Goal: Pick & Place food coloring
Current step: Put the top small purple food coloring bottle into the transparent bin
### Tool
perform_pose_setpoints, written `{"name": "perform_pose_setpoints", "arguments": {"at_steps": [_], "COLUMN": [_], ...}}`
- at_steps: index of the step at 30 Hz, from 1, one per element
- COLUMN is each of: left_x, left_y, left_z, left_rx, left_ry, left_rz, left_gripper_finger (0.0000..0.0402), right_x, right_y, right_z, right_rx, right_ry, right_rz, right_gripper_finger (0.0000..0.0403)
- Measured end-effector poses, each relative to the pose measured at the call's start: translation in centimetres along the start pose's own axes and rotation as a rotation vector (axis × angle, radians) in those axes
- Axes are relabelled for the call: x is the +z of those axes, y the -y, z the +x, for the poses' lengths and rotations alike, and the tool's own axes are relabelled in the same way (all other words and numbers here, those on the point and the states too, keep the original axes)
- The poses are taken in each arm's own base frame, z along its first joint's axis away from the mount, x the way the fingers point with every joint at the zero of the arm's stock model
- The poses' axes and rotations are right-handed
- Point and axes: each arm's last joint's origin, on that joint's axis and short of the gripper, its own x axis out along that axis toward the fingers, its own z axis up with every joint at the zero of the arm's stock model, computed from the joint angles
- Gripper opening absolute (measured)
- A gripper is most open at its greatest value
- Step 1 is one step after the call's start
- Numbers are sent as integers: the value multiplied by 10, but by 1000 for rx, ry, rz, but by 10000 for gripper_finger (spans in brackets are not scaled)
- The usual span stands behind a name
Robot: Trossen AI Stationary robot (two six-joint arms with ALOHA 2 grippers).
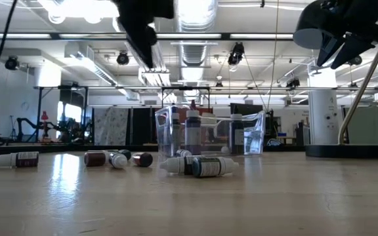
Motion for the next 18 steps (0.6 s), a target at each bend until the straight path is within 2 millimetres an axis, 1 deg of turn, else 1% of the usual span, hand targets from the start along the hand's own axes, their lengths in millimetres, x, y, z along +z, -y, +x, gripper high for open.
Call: {"name": "perform_pose_setpoints", "arguments": {"at_steps": [2,4,8,9,13,18], "left_x": [-19,-40,-83,-93,-124,-146], "left_y": [18,33,54,58,66,70], "left_z": [-1,-1,5,8,25,48], "left_rx": [-26,-49,-63,-65,-77,-83], "left_ry": [-25,-55,-126,-134,-139,-144], "left_rz": [8,-21,-134,-163,-254,-385], "left_gripper_finger": [208,208,208,208,208,208], "right_x": [0,0,0,0,1,1], "right_y": [0,0,0,0,1,1], "right_z": [0,0,0,0,-1,0], "right_rx": [0,0,0,0,3,2], "right_ry": [0,0,0,0,6,0], "right_rz": [0,0,-5,-38,-159,-194], "right_gripper_finger": [176,176,176,176,176,176]}}
